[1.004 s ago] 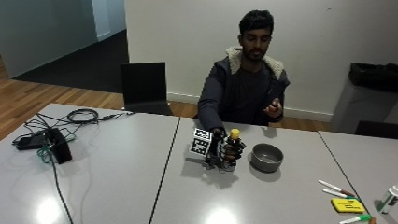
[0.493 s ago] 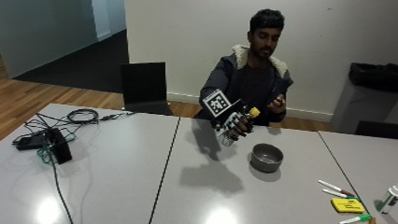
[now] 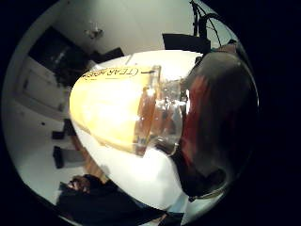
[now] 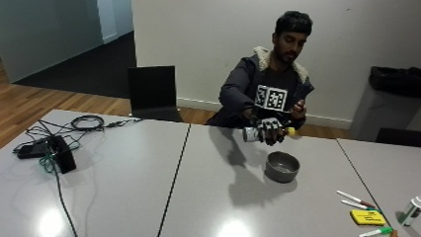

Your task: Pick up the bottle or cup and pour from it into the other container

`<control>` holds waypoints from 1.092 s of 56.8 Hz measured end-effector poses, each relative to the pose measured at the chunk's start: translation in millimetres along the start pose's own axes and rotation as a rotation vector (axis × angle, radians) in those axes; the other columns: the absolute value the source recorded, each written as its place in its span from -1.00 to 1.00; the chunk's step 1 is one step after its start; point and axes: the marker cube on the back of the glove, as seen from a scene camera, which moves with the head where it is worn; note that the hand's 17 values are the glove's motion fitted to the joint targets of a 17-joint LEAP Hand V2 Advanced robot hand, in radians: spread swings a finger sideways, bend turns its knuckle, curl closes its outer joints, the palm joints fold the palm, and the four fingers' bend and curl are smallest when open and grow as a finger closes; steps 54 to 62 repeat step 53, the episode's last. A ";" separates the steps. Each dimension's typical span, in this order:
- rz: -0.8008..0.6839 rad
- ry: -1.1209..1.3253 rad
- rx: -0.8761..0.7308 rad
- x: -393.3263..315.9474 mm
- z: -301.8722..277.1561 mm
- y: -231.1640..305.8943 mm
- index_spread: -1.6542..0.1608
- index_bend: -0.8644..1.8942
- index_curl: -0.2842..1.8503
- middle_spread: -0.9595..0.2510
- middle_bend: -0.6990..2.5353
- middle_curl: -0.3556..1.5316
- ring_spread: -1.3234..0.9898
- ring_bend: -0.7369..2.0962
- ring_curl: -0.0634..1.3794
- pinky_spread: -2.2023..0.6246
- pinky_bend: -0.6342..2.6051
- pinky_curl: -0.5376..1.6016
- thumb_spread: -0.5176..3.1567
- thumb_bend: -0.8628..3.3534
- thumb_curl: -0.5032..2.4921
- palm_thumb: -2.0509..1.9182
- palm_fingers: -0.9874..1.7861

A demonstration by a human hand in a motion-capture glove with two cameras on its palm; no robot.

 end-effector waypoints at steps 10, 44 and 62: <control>-0.269 0.280 -0.032 -21.6 11.2 3.9 0.48 -0.25 -0.34 0.22 -0.22 -0.11 -0.05 -0.06 -0.31 0.46 -0.40 -0.15 -0.48 -0.61 -0.24 0.57 0.62; -0.456 0.701 -0.090 -59.9 54.1 19.5 0.45 -0.25 -0.33 0.19 -0.23 -0.11 -0.07 -0.10 -0.32 0.49 -0.45 -0.16 -0.48 -0.61 -0.24 0.57 0.61; -0.455 0.678 -0.079 -56.4 55.4 13.8 0.45 -0.25 -0.33 0.19 -0.24 -0.11 -0.07 -0.10 -0.32 0.49 -0.46 -0.16 -0.49 -0.61 -0.24 0.57 0.61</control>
